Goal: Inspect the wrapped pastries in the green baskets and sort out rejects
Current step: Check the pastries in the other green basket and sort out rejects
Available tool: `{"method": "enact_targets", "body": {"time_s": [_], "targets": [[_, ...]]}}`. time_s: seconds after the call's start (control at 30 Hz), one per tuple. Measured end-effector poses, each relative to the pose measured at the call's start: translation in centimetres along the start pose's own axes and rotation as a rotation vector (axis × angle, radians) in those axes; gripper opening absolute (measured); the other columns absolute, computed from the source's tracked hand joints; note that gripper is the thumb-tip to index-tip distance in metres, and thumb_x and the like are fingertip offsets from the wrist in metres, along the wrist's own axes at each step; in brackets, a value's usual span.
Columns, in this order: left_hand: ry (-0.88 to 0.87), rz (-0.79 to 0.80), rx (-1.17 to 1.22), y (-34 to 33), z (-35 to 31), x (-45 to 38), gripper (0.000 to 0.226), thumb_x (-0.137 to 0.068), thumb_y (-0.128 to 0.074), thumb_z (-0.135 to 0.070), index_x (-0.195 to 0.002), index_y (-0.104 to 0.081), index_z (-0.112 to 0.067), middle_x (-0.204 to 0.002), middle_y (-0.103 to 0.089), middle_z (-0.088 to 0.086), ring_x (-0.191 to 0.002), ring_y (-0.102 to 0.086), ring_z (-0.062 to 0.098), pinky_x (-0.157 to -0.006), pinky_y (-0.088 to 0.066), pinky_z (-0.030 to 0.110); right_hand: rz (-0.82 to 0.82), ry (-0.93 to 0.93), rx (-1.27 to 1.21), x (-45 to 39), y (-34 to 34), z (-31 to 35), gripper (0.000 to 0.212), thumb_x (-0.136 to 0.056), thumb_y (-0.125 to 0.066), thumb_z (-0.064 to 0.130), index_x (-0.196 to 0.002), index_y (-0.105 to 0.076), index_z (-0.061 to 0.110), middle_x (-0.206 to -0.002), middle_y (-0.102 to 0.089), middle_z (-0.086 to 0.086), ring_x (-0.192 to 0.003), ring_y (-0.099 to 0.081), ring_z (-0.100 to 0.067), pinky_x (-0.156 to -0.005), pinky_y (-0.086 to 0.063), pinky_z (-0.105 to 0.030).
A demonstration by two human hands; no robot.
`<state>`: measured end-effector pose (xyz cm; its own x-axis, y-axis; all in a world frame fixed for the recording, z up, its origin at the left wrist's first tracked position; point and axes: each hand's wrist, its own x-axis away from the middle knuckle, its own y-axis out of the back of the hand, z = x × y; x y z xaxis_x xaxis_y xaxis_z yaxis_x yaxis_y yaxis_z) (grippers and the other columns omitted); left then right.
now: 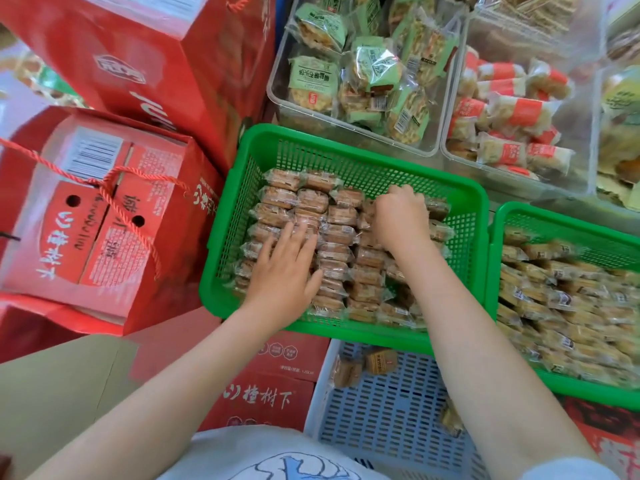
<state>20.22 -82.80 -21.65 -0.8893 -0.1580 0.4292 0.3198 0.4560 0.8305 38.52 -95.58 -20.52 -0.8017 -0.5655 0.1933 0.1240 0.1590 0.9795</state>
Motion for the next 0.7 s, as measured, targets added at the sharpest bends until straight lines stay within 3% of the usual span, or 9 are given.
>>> {"method": "enact_targets", "body": {"time_s": [0.07, 0.17, 0.3, 0.4, 0.7], "targets": [[0.000, 0.011, -0.015, -0.8, 0.0, 0.8, 0.066, -0.106, -0.022, -0.051, -0.161, -0.003, -0.022, -0.168, 0.011, 0.001, -0.153, 0.019, 0.019, -0.123, 0.008, 0.044, -0.018, -0.018, -0.078, -1.4, 1.1, 1.5, 0.021, -0.091, -0.058, -0.001, -0.112, -0.062, 0.001, -0.112, -0.058, -0.016, -0.107, -0.052, -0.034, -0.086, -0.044, -0.040], [0.005, -0.017, -0.026, -1.7, 0.2, 1.5, 0.066, -0.105, -0.018, -0.053, -0.161, -0.005, -0.021, -0.169, 0.006, 0.002, -0.153, 0.018, 0.018, -0.123, 0.006, 0.044, -0.007, -0.026, -0.252, -2.8, 0.7, 2.8, 0.040, -0.089, -0.060, -0.007, -0.127, -0.051, 0.003, -0.122, -0.055, -0.016, -0.113, -0.052, -0.032, -0.087, -0.045, -0.036], [-0.011, -0.073, 0.003, -1.5, -0.1, 1.7, 0.062, -0.105, -0.023, -0.047, -0.160, -0.018, -0.019, -0.169, -0.005, 0.005, -0.155, 0.007, 0.019, -0.124, 0.001, 0.044, 0.119, -0.043, -0.162, -3.3, -0.6, 3.0, 0.025, -0.093, -0.063, 0.003, -0.118, -0.057, 0.001, -0.123, -0.054, -0.018, -0.118, -0.048, -0.034, -0.095, -0.044, -0.038], [-0.005, -0.084, 0.019, -1.5, -0.2, 2.0, 0.059, -0.104, -0.026, -0.043, -0.157, -0.027, -0.017, -0.168, -0.009, 0.006, -0.155, 0.002, 0.020, -0.124, -0.001, 0.043, 0.206, -0.033, -0.094, -3.8, -0.4, 3.4, 0.030, -0.095, -0.055, -0.001, -0.125, -0.053, 0.001, -0.132, -0.046, -0.021, -0.125, -0.042, -0.038, -0.097, -0.043, -0.041], [0.000, -0.097, 0.025, -1.4, -0.3, 2.1, 0.059, -0.104, -0.027, -0.041, -0.158, -0.027, -0.016, -0.168, -0.013, 0.007, -0.155, 0.000, 0.021, -0.124, -0.001, 0.042, 0.298, 0.012, -0.009, -5.1, -0.2, 3.4, 0.036, -0.096, -0.052, 0.001, -0.133, -0.050, 0.004, -0.136, -0.047, -0.021, -0.129, -0.041, -0.039, -0.104, -0.040, -0.044]]}}
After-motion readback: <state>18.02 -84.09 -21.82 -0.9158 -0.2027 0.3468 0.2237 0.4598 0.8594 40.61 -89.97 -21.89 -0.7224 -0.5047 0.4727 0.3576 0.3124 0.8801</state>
